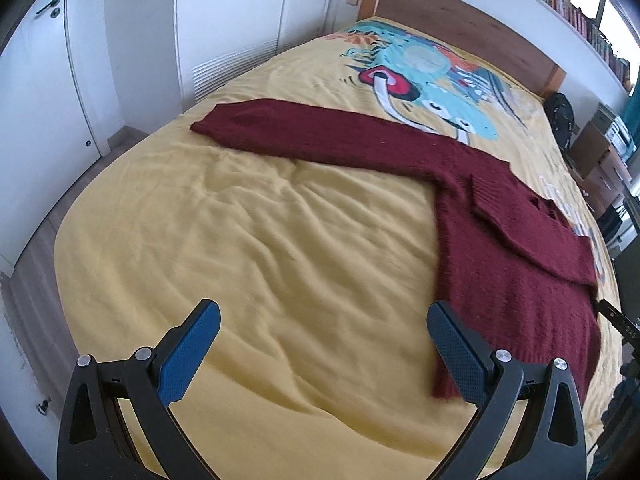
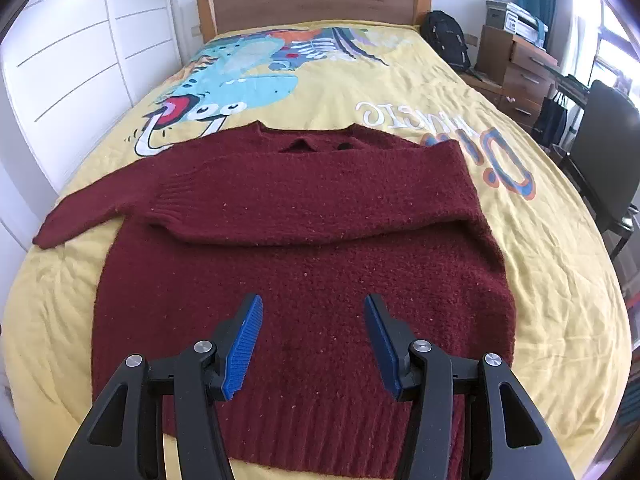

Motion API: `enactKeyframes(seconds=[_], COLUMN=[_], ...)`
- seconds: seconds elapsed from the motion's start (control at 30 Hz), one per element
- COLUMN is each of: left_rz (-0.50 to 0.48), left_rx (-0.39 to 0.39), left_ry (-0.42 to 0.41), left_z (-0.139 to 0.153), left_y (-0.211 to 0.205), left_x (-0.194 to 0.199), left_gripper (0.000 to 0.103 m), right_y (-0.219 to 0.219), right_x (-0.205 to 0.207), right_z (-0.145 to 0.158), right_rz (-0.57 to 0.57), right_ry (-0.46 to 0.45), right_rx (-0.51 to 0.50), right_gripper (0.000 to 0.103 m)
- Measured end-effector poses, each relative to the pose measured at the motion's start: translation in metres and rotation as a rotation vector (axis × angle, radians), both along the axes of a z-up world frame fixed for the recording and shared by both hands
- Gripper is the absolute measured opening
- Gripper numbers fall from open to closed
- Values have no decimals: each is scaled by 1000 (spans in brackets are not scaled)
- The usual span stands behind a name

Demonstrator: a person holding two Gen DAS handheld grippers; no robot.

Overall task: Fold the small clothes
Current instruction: 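Move the left gripper to the cuff of the other sweater sleeve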

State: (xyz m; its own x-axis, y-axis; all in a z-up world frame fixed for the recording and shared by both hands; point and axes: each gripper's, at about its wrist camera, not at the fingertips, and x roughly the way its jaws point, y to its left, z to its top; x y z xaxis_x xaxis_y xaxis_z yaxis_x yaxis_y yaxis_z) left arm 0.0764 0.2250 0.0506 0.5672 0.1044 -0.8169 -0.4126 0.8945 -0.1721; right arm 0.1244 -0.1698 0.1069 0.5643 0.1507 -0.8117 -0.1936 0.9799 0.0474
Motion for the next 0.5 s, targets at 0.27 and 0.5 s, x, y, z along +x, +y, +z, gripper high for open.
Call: enactKeyframes(seconds=[0.27,0.5], left_rz=[47,93], left_rx=[7,6], left_ry=[26,32], left_z=[-16,-26], left_y=[25,47], left_x=[16,22], left_gripper=[102,102], right_y=[-5,-7], right_x=[5,11], right_z=[-12,-20], right_rz=[-19,-35], right_ry=[20,35], right_rx=[-18,-29], right_gripper=[55,55])
